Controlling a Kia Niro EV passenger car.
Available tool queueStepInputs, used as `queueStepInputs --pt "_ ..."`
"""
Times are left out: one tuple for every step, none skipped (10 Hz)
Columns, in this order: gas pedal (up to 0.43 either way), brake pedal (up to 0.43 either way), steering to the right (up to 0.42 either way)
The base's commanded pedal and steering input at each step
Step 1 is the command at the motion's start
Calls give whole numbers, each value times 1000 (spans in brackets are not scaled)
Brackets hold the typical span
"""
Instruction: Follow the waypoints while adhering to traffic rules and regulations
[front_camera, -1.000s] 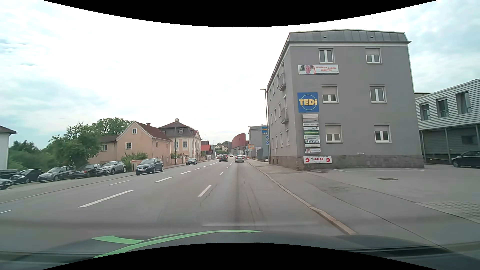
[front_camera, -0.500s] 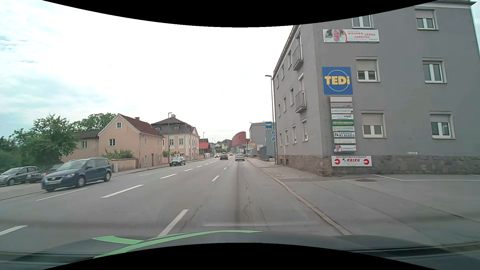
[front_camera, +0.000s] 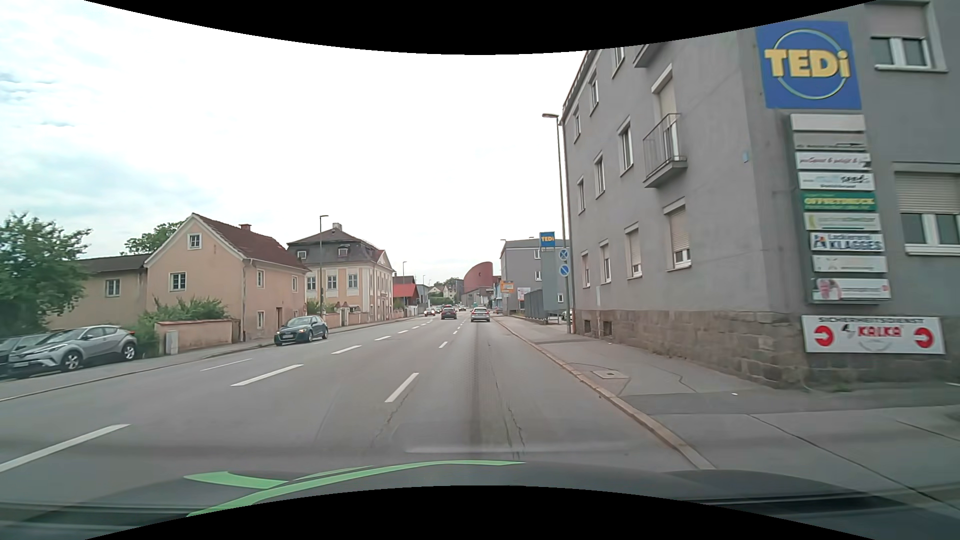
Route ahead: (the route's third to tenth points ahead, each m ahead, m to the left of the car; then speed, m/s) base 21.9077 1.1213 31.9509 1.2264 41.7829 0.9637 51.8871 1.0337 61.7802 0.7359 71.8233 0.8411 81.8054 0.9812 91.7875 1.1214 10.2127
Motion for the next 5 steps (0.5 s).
queueStepInputs --pt "87 0 -3" --pt "87 0 -3" --pt "87 0 -3" --pt "98 0 -3" --pt "98 0 -3"
